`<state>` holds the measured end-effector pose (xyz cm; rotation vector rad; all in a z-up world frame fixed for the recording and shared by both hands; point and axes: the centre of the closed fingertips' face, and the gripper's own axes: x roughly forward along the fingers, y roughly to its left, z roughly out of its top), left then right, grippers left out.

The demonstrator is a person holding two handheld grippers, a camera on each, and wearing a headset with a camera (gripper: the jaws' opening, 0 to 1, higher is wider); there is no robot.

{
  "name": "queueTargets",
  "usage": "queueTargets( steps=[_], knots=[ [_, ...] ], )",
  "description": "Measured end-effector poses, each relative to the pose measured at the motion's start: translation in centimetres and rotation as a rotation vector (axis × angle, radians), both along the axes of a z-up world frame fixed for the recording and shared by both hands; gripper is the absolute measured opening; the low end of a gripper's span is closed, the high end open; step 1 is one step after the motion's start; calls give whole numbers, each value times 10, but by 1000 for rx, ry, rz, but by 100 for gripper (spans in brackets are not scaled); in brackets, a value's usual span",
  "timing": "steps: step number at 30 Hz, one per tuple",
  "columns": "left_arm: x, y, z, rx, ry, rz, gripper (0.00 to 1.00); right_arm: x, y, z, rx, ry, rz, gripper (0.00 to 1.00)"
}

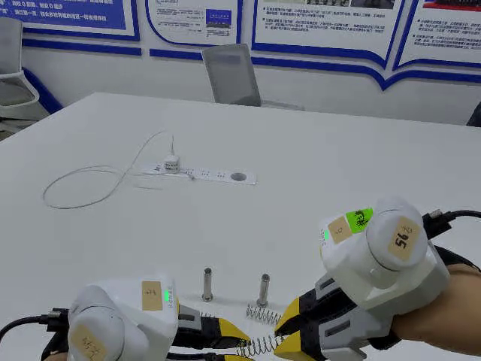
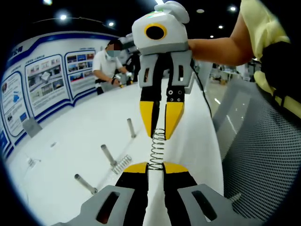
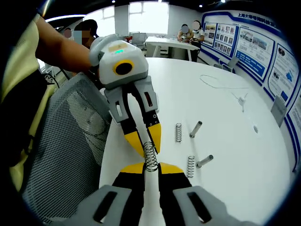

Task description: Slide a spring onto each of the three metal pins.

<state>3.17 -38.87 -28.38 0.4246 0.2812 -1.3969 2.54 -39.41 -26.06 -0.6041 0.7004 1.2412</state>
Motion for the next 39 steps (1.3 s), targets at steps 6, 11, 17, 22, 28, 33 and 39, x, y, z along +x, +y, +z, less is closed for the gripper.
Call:
queueTargets(
  steps=[6, 11, 17, 22, 28, 33, 39],
  knots=[
    [0, 0, 0, 0, -1, 0, 11, -1, 8, 9, 18, -14, 12, 11],
    [-1, -1, -1, 2, -1, -6, 11, -2, 14, 13, 16, -27, 30, 11],
    [-2, -3, -1, 3, -3, -13, 11, -2, 23, 18, 6, -44, 59, 11],
    [-2, -5, 0, -1, -4, -18, 11, -2, 30, 20, 1, -53, 77, 11],
    [-3, -5, 0, -1, -4, -19, 11, -2, 30, 19, -6, -56, 86, 11],
    [-3, -7, 0, -3, -3, -22, 12, -1, 29, 19, -16, -58, 88, 11],
    [-1, -6, 3, -17, 4, -12, 16, 0, 27, 18, -31, -62, 91, 11]
  ],
)
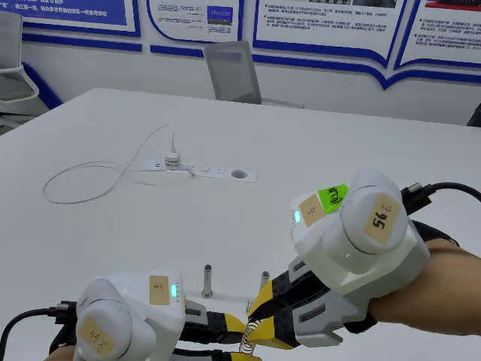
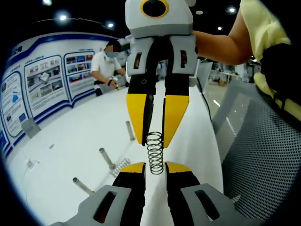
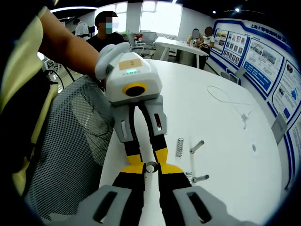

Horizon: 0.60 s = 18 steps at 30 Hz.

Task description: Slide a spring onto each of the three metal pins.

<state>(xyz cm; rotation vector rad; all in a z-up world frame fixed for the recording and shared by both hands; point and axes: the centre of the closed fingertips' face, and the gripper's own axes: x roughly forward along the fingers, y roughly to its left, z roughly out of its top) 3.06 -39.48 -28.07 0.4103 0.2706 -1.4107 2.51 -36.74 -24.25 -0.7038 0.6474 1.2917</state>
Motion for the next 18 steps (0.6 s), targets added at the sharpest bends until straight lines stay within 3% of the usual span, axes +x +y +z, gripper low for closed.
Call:
queueTargets(
  steps=[8, 18],
  knots=[
    [3, 9, -1, -11, 17, 27, 21, 5, -8, 4, -7, -6, -16, 11],
    [13, 29, -2, -23, 36, 96, 30, 16, -35, 7, -20, -15, -75, 11]
  ],
)
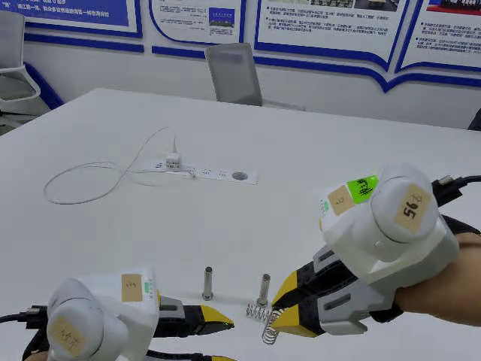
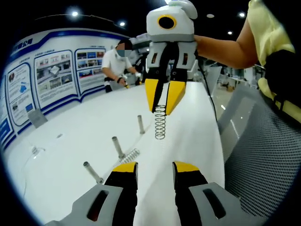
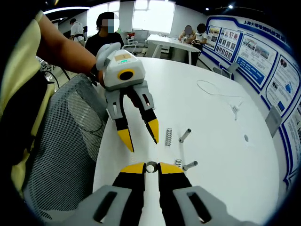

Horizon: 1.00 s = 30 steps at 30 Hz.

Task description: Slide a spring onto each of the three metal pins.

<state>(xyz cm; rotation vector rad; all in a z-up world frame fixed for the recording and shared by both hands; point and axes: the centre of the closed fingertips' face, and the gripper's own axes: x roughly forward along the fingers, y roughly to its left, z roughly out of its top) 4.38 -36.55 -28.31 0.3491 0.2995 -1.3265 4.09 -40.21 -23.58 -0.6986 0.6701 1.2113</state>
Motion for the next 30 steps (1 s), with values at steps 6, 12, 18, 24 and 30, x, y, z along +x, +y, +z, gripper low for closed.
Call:
queueTargets(
  steps=[6, 12, 18, 24, 30],
  knots=[
    [5, 10, 1, -22, 10, 51, 35, 8, -17, 5, -3, -8, -41, 11],
    [8, 18, 0, -31, 15, 89, 39, 16, -34, 11, -8, -18, -80, 11],
    [13, 26, 0, -42, 16, 126, 42, 25, -51, 16, -16, -32, -120, 11],
    [17, 32, -1, -46, 19, 152, 44, 33, -67, 22, -25, -43, -155, 11],
    [20, 37, 0, -52, 18, 175, 47, 42, -81, 26, -29, -53, -192, 11]
  ],
)
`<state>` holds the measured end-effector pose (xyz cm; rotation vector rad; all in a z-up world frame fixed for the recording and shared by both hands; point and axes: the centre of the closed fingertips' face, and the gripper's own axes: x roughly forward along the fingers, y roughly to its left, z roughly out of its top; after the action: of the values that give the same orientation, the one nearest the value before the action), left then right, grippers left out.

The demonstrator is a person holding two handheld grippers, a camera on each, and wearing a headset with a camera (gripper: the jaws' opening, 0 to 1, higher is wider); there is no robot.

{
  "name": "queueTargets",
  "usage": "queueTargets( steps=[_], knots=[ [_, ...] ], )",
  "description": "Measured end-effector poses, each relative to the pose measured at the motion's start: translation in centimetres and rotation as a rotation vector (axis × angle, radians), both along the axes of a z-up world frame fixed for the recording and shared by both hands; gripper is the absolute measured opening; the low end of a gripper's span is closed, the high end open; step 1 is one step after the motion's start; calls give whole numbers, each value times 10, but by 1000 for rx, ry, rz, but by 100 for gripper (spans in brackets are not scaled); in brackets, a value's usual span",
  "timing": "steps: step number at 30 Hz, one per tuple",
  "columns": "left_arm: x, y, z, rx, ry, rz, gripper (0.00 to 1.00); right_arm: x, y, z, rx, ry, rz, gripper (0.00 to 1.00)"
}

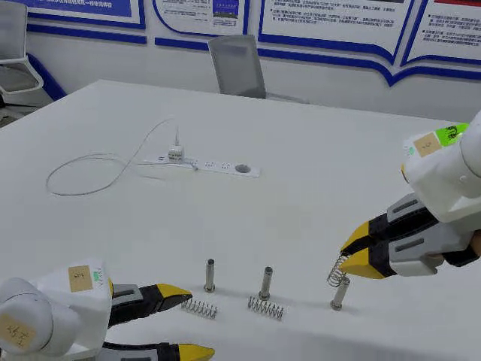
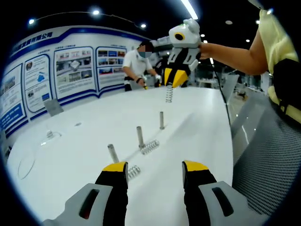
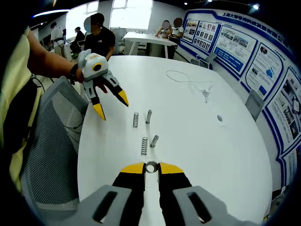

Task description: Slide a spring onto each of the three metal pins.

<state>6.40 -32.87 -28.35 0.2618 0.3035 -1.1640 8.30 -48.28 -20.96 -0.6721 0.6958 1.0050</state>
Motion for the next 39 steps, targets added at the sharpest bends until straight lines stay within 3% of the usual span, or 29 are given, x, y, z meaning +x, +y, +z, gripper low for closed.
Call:
queueTargets(
  steps=[15, 25, 39],
  knots=[
    [3, 5, -2, -3, 3, 16, 49, 20, -24, -16, -52, 15, -55, 11],
    [3, 8, -3, -4, 7, 23, 50, 28, -29, -31, -53, 47, -76, 11],
    [3, 10, -2, 2, 10, 30, 49, 32, -30, -41, -54, 66, -79, 11]
  ],
)
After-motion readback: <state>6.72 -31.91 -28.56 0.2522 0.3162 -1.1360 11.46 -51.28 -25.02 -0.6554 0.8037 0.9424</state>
